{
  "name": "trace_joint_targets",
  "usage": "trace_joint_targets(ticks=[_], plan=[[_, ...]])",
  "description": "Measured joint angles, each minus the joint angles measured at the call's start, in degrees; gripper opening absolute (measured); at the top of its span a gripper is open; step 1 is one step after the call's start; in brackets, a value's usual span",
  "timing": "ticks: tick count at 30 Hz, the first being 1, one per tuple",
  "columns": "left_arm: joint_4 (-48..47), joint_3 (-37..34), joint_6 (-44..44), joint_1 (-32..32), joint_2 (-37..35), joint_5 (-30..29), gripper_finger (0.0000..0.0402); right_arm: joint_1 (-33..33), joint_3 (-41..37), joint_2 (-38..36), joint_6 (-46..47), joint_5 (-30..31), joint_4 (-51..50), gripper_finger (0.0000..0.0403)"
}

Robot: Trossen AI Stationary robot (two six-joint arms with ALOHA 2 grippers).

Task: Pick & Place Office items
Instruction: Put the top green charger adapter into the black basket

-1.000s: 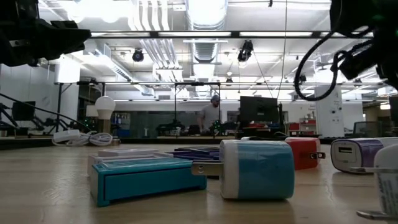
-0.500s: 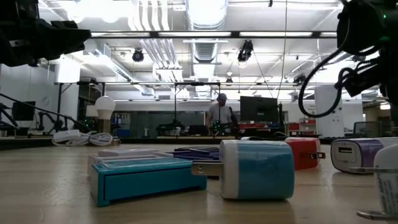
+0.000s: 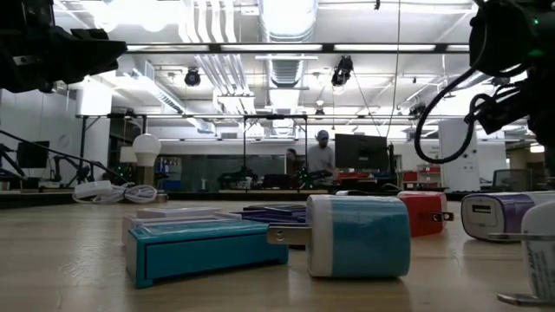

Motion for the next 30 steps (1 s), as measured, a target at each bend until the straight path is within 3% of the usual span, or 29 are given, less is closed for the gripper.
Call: trace_joint_targets(ticks=[11,17,30], plan=[[0.01,0.00,0.00,0.00,0.00,0.01,0.0009,0.00,4.12,0.01,-0.33,0.59,0.57,0.0219],[0.01,0.00,0.00,0.00,0.00,0.02,0.0009,0.00,6.69,-0.38,1.88,7.24,-8.20,0.0219],[0.01,0.00,0.00,-0.02,0.00,0.02,0.0010,0.00,1.95,-0.56,-1.93,3.85,-4.61,0.0219]])
